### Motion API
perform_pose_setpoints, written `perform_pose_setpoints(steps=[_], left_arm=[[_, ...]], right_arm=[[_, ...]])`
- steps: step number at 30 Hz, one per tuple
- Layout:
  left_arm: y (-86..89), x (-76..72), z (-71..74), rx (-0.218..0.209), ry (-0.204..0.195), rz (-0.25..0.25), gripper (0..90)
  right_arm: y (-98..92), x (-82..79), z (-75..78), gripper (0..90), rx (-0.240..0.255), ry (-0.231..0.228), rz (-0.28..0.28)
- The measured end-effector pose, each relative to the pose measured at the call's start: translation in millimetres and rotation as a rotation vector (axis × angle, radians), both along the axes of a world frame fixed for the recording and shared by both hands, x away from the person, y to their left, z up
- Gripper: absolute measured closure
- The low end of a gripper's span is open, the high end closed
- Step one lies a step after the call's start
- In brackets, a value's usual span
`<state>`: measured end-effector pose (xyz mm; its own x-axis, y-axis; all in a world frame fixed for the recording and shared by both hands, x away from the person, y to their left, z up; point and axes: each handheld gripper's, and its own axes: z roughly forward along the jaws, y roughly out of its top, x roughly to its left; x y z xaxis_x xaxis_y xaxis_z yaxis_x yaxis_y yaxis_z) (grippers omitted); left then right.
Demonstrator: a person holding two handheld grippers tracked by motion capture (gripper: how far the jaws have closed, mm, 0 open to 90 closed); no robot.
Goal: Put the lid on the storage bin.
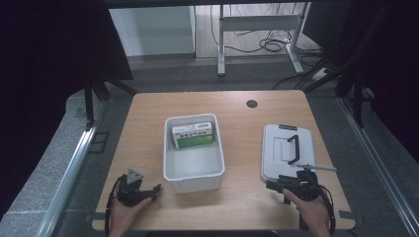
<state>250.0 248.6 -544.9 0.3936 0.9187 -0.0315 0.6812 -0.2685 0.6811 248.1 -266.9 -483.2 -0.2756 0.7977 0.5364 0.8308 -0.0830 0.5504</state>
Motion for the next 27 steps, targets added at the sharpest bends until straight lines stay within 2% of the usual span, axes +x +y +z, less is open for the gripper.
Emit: perform_pose_setpoints(steps=[7,12,17,22,27], left_arm=[[-0.5,-2.5,0.0,0.001,0.000,-0.012,12.5],[-0.2,-2.9,0.1,0.001,0.000,-0.016,12.7],[-0.6,-3.2,0.0,0.001,-0.001,-0.013,12.7],[-0.9,-2.8,0.0,0.001,0.001,-0.015,12.4],[-1.1,-3.0,0.0,0.002,0.000,-0.014,12.5]], right_arm=[[4.4,-0.6,0.3,41.9,-0.012,0.010,0.003],[5.0,1.2,1.8,42.5,-0.024,0.001,-0.009],[4.1,1.3,3.7,42.5,-0.016,0.000,-0.012],[2.7,5.7,12.1,42.5,-0.025,-0.028,-0.023],[-2.4,12.2,17.2,42.6,-0.033,-0.031,-0.036]])
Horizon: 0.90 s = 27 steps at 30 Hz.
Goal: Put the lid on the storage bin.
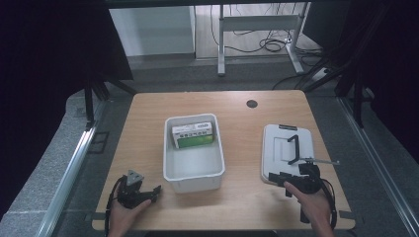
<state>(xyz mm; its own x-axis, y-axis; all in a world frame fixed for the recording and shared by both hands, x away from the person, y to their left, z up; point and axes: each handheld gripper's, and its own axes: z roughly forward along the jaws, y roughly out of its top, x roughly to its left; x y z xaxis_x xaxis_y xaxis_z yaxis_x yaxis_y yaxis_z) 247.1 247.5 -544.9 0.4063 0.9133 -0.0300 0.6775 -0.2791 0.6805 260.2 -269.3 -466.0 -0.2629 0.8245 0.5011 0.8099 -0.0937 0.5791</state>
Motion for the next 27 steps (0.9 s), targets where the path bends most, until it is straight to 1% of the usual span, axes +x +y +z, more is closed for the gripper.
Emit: perform_pose_setpoints(steps=[3,8,13,15,19,21,27], left_arm=[[-1.0,-0.6,-0.2,-0.004,-0.002,0.011,12.6],[-1.4,-0.3,0.0,0.000,0.000,0.010,12.4],[-1.7,-0.8,0.0,-0.001,0.000,0.014,12.6],[-1.7,-0.8,0.0,-0.001,0.000,0.014,12.6],[-1.8,-0.5,0.0,0.000,0.000,0.012,12.5],[-1.8,-0.2,0.0,0.000,0.000,0.011,12.4],[-2.1,0.6,0.0,0.000,0.001,0.006,12.4]], right_arm=[[-1.0,0.9,2.5,43.3,0.002,0.002,-0.007],[-3.6,1.4,8.5,43.4,0.004,0.003,-0.012],[-5.3,8.1,12.2,43.9,0.016,0.014,-0.013],[-4.8,12.4,17.4,44.0,0.009,0.011,-0.013],[-6.0,17.0,23.0,44.0,-0.005,0.015,-0.015],[-8.0,19.9,26.2,44.0,-0.008,0.028,-0.017],[-15.7,28.4,32.8,44.5,-0.028,0.046,-0.048]])
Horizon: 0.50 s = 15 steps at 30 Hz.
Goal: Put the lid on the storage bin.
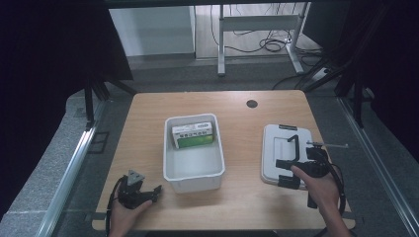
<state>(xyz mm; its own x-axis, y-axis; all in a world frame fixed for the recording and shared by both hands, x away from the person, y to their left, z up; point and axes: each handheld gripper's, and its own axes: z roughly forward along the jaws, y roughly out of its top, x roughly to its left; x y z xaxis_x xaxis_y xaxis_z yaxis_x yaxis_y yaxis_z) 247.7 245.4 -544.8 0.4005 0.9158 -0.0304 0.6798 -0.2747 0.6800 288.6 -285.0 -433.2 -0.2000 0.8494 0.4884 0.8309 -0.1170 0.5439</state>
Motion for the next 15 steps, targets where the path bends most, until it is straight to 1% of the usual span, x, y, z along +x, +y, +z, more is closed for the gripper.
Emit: perform_pose_setpoints(steps=[6,7,9,11,12,15], left_arm=[[-0.7,1.4,0.0,0.000,-0.001,-0.003,12.4],[-0.7,1.5,0.0,0.000,0.000,-0.004,12.4],[-0.8,1.6,0.0,0.000,-0.001,-0.004,12.4],[-0.9,1.8,0.0,-0.001,0.000,-0.005,12.4],[-1.1,2.0,-0.1,-0.002,-0.001,-0.004,12.4],[-1.7,2.7,-0.3,-0.005,-0.002,-0.004,12.4]], right_arm=[[-7.2,10.0,4.0,44.8,-0.034,0.015,-0.025],[-9.9,14.1,5.0,44.8,-0.043,0.022,-0.032],[-10.5,15.7,5.4,44.8,-0.036,0.024,-0.038],[-13.2,19.8,6.5,44.9,-0.042,0.024,-0.047],[-15.1,24.2,7.9,44.9,-0.054,0.029,-0.055],[-16.0,27.8,9.0,45.1,-0.061,0.035,-0.063]])
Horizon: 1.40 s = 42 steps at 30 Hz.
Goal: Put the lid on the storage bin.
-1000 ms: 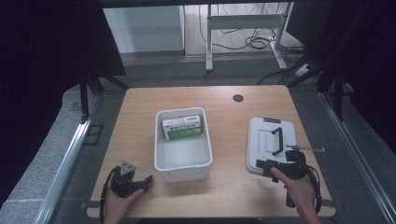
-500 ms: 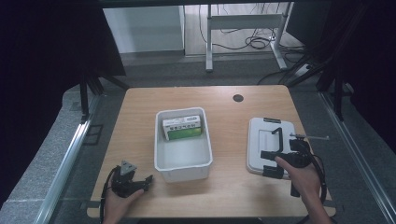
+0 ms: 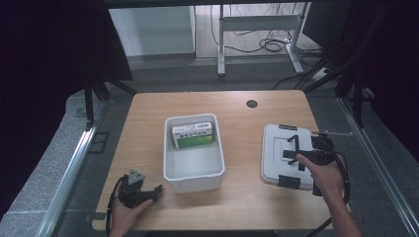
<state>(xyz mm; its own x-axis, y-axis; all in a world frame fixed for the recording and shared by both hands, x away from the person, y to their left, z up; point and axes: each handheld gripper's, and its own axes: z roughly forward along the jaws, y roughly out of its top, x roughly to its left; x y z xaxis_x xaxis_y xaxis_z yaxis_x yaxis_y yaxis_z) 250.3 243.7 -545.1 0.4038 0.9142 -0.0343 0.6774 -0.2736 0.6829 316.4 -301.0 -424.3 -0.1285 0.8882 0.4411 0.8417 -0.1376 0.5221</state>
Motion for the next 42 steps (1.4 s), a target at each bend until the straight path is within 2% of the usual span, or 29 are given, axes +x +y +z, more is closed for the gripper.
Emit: perform_pose_setpoints(steps=[14,18,21,27,35,42], left_arm=[[-0.5,2.1,0.1,0.001,0.002,-0.014,12.4],[-0.7,2.5,0.1,0.002,0.001,-0.016,12.3],[-0.8,2.7,0.1,0.002,0.001,-0.017,12.3],[-1.0,2.9,0.1,0.002,0.001,-0.018,12.4],[-1.2,2.9,0.1,0.002,0.000,-0.020,12.5],[-1.3,3.1,0.1,0.002,0.001,-0.023,12.5]], right_arm=[[-2.6,30.0,5.4,49.5,-0.064,0.043,-0.006],[-6.7,35.0,5.2,51.3,-0.066,0.048,-0.019],[-10.8,39.2,3.6,52.4,-0.090,0.060,-0.031],[-20.5,50.0,-3.2,55.3,-0.096,0.094,-0.052],[-27.1,65.3,-16.0,59.4,-0.150,0.149,-0.058],[-30.9,72.7,-21.1,62.2,-0.143,0.192,-0.062]])
